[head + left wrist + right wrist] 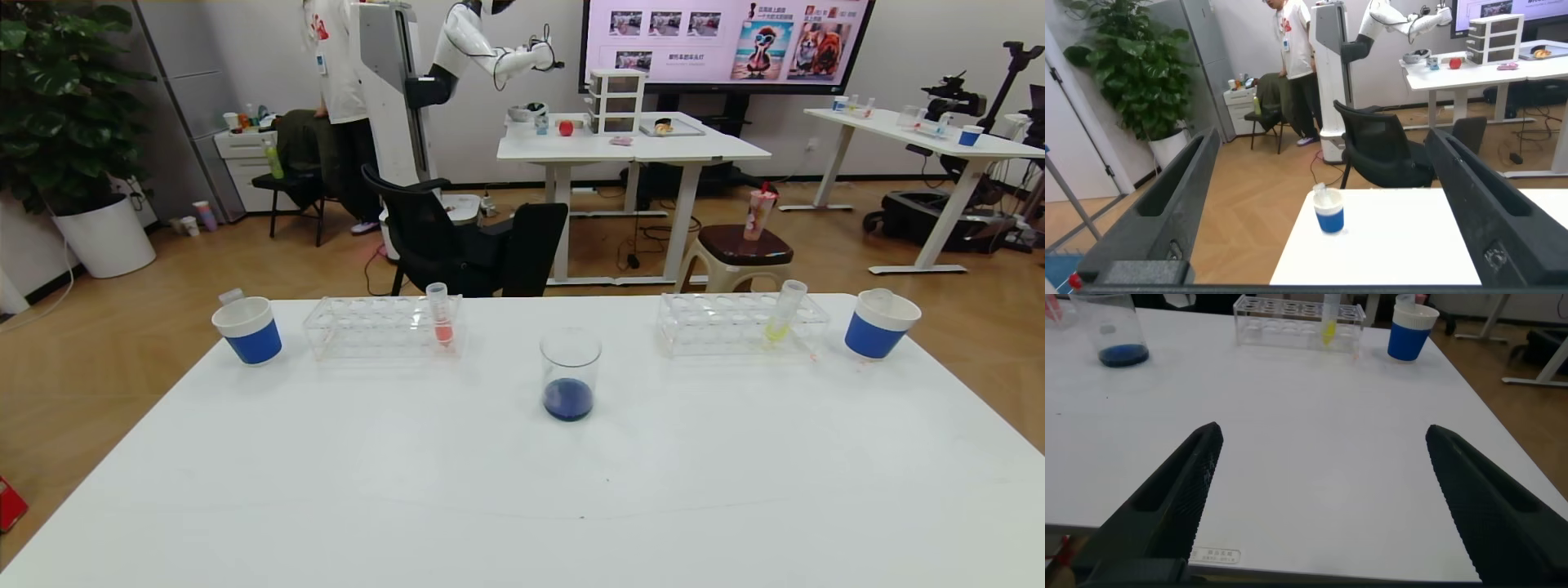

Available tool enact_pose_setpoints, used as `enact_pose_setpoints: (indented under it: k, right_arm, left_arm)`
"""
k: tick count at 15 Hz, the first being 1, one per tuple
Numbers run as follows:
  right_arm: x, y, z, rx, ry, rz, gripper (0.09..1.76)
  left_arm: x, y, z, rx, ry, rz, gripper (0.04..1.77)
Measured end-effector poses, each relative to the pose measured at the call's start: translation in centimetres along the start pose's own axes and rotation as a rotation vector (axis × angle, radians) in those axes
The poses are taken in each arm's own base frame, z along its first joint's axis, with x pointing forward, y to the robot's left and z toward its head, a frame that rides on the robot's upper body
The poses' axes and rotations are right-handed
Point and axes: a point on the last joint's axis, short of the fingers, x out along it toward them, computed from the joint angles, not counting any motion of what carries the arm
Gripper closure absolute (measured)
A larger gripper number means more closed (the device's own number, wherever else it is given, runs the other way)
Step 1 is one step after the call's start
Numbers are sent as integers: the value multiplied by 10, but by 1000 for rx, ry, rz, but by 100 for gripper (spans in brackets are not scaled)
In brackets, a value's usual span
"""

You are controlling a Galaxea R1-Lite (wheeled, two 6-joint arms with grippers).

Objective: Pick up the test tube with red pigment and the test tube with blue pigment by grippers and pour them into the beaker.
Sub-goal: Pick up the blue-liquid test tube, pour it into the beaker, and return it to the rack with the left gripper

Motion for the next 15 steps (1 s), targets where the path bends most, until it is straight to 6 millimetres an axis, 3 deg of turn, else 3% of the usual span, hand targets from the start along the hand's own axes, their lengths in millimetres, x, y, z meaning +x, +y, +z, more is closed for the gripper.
enact_pose_setpoints:
  k: [3,8,12,15]
  right_arm:
    - [0,0,0,0,0,0,12]
    - [0,0,0,0,1,0,12]
    - [0,0,0,0,0,0,12]
    - [0,0,0,0,0,0,12]
  left_arm:
    - [-57,9,-17,-4,13,-25,6]
    - [-115,8,-59,-56,-111,-144,6]
    - [-113,-4,-104,-135,-131,-170,6]
    - [-101,-20,-161,-143,-9,-198,6]
